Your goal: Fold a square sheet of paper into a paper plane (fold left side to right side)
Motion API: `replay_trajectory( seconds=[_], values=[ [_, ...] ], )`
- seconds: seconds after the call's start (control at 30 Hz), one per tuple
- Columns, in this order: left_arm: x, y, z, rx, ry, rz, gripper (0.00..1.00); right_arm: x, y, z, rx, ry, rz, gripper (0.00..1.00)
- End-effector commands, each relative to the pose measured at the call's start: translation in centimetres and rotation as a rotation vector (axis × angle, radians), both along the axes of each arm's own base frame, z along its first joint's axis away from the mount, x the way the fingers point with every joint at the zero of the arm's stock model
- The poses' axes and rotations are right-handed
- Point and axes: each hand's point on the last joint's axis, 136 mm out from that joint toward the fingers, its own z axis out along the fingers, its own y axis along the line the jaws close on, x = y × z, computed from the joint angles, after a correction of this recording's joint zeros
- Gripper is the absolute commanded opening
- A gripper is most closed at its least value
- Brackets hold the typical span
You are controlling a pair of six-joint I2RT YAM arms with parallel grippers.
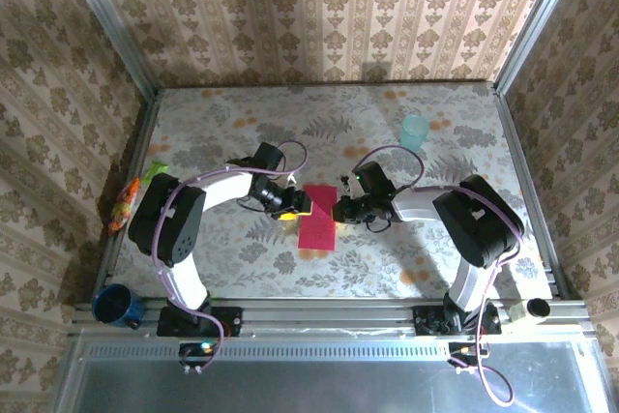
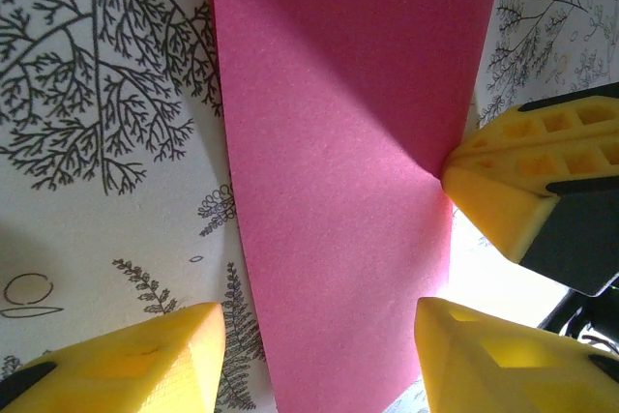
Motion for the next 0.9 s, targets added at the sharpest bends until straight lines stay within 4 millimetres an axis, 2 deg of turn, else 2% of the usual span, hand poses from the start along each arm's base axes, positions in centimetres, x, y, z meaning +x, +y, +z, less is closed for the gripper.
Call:
replay_trajectory(
  seconds=[0.0, 0.3, 0.67, 0.87],
  values=[
    [0.1, -0.3, 0.1, -0.003, -0.013, -0.022, 0.54, -1.2, -1.3, -2.4, -0.065, 0.052, -0.007, 0.07],
    [-0.5, -1.1, -0.2, -0.013, 0.020, -0.037, 0.50, -1.4, -1.4, -2.5, -0.059, 0.049, -0.009, 0.06],
    [-2.1, 0.0, -0.8, 0.020, 0.058, -0.002, 0.50, -1.4, -1.4, -2.5, -0.059, 0.048, -0.009, 0.06],
    [-2.3, -0.4, -0.9, 0.008, 0.070, -0.009, 0.42, -1.4, -1.4, -2.6, -0.058, 0.050, -0.011, 0.06]
  ],
)
